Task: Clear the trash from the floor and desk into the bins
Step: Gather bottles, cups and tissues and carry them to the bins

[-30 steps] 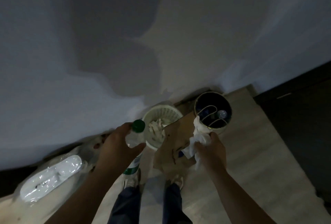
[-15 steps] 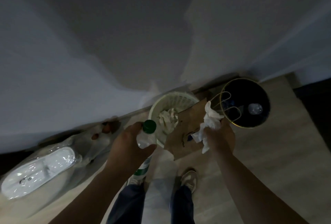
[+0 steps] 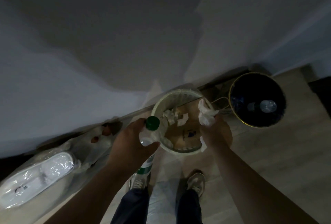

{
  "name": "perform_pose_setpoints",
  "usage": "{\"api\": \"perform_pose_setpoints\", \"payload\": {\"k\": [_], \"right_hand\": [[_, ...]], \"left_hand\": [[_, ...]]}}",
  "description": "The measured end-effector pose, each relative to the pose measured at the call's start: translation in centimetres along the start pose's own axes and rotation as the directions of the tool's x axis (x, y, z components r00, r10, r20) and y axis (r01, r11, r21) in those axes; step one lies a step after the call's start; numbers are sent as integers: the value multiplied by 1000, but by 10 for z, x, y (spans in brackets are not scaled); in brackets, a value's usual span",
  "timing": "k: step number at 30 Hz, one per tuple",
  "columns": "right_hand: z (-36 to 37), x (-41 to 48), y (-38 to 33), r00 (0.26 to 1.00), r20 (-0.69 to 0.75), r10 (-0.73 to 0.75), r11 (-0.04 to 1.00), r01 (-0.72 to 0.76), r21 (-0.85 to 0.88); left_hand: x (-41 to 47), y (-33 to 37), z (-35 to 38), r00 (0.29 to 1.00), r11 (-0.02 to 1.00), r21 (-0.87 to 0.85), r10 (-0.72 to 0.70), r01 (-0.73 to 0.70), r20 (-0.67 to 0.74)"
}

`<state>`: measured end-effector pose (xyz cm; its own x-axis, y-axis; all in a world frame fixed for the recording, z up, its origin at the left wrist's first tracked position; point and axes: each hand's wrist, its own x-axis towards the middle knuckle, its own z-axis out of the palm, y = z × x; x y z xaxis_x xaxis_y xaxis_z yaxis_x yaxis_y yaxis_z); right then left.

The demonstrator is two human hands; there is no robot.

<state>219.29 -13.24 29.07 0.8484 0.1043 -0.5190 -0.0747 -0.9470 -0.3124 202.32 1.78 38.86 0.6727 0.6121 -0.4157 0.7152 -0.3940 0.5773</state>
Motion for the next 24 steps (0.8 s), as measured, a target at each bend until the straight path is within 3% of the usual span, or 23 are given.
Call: {"api": "perform_pose_setpoints", "payload": {"k": [6,9,17,24], "right_hand": [[-1,1,-12,956,238,-170,982,184,-36],[-1,3,-17,922,324,-214,976,217,26],[-4,0,-14,873,345,-346,937,339,84],[-29,-7,15,888,368,-277,959,282,43]], "left_hand": [[5,1,4,1000,1000,-12,10,-9,18],[7,0,4,1000,1000,-12,12,-12,18],[7,3,5,1000,1000,-3,28,-27,12],[10,20,15,996,998,36,54,-57,76]]}}
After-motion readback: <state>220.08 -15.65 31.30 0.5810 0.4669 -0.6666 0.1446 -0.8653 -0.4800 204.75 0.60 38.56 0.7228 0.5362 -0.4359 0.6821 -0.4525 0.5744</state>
